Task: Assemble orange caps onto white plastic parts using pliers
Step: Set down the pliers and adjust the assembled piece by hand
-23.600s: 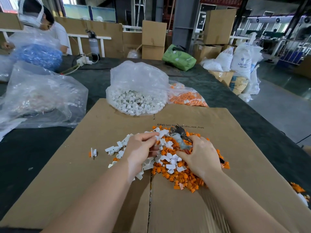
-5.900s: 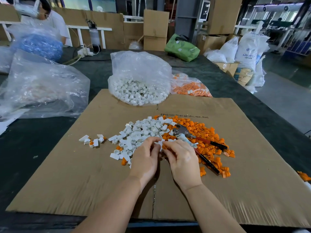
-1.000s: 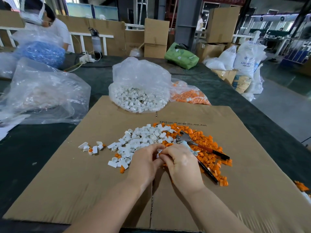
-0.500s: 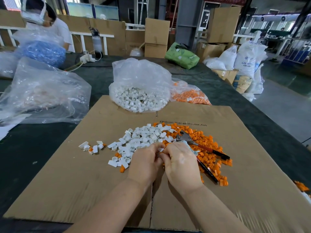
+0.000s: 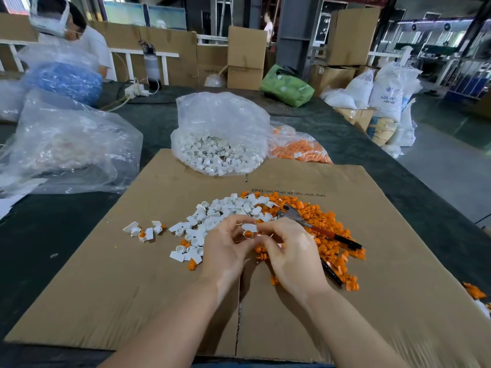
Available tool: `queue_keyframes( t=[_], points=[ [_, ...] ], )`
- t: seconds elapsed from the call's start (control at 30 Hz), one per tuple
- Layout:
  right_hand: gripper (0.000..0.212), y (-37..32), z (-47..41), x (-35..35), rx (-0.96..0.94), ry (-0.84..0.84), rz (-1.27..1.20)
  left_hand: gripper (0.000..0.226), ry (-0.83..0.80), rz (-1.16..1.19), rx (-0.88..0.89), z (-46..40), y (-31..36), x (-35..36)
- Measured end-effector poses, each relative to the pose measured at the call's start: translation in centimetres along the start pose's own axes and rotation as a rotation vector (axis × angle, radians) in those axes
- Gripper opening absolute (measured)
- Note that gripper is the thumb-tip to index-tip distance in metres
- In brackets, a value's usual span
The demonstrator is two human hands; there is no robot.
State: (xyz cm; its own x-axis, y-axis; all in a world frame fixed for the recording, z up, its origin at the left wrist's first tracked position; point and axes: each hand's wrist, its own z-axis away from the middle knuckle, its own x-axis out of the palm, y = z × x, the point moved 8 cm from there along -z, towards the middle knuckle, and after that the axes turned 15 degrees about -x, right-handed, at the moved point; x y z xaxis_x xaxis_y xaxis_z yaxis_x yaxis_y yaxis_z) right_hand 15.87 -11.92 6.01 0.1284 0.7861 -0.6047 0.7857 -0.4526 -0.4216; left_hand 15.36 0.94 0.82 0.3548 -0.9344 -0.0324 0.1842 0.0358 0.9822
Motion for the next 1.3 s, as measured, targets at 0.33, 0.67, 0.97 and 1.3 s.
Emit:
queue_keyframes(
  t=[0.33, 0.67, 0.97, 1.3],
  points=[
    [0.005, -2.3, -0.5, 0.5, -0.202, 0.041, 0.193, 0.044, 0.099, -0.334, 0.098, 1.0, 1.1, 0.1],
    [0.009, -3.1, -1.0, 0.4, -0.237, 0.050, 0.308, 0.031, 0.165, -0.562, 0.188, 0.7, 1.7, 0.3],
    [0.011, -3.2, -0.9, 0.5, -0.216, 0.034, 0.354, 0.031, 0.163, -0.543, 0.173, 0.4, 1.1, 0.3],
    [0.006, -1.7, -1.0, 1.0, -0.113, -0.131, 0.088, 0.037, 0.099, -0.331, 0.059, 0.6, 0.7, -0.1]
  ],
)
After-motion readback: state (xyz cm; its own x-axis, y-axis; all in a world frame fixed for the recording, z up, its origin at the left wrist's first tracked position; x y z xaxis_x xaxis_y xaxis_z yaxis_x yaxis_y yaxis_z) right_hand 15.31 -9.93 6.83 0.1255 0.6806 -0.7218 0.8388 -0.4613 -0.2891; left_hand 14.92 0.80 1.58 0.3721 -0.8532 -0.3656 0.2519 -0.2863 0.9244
